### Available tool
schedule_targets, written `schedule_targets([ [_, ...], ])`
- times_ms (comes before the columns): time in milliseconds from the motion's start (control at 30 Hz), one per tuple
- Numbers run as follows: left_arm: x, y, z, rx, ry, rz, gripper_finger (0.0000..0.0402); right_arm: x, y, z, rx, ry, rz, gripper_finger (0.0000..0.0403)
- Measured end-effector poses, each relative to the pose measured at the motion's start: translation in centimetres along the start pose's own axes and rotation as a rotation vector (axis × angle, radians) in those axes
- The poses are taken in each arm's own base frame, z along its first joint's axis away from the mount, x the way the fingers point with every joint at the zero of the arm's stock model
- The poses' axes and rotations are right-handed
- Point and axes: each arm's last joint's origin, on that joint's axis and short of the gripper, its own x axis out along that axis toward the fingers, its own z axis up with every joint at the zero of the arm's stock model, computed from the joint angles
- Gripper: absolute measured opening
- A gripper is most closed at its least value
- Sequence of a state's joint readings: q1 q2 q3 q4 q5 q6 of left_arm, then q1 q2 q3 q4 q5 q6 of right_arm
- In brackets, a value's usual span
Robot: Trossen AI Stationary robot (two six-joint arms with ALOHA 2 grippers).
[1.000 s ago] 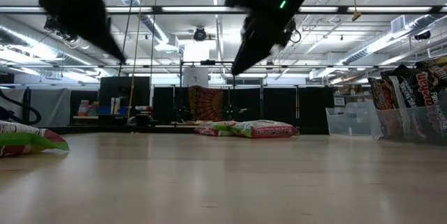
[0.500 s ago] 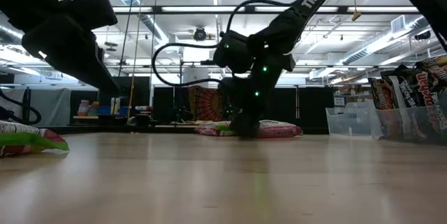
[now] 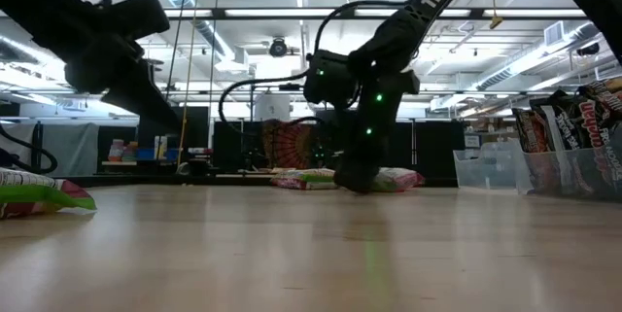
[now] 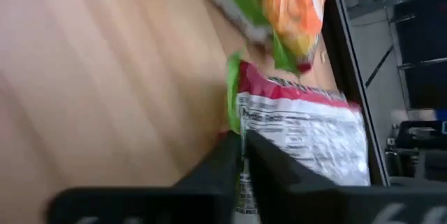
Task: Sort Maruchan noodles
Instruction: Put the green noodle pack into the top transparent bin
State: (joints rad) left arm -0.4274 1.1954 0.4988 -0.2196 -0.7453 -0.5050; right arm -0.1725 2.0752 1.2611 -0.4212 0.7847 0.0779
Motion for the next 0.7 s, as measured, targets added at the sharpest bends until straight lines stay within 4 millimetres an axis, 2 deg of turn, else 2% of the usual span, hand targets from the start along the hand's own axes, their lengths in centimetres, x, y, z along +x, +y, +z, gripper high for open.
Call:
schedule_targets([
  [67, 0.3, 0.2, 0.3, 0.022, -0.005, -0.005, 0.0125, -1.0, -0.9, 0.0, -0.008, 0.016, 0.045, 0.0010],
  [133, 0.6, 0.3, 0.7, 0.041, -0.012, -0.027, 0.0125, -2.6, -2.2, 0.2, 0.016, 0.029, 0.107, 0.0011],
  [300, 1.2, 0.6, 1.9, 0.085, -0.058, -0.079, 0.0125, -8.1, -7.5, -0.2, -0.031, 0.009, 0.213, 0.0007],
  [400, 1.6, 0.9, 2.6, 0.075, -0.094, -0.101, 0.0125, -11.2, -11.5, -1.6, -0.194, 0.000, 0.223, 0.0007],
  [500, 1.8, 1.1, 3.3, 0.054, -0.142, -0.112, 0.0125, -13.4, -15.6, -3.4, -0.324, -0.005, 0.187, 0.0006],
  [600, 1.9, 1.4, 4.1, 0.032, -0.203, -0.107, 0.0125, -14.9, -19.3, -5.4, -0.425, -0.009, 0.164, 0.0006],
  [700, 2.0, 1.6, 4.9, 0.008, -0.260, -0.102, 0.0125, -15.4, -22.3, -6.8, -0.426, -0.020, 0.154, 0.0006],
])
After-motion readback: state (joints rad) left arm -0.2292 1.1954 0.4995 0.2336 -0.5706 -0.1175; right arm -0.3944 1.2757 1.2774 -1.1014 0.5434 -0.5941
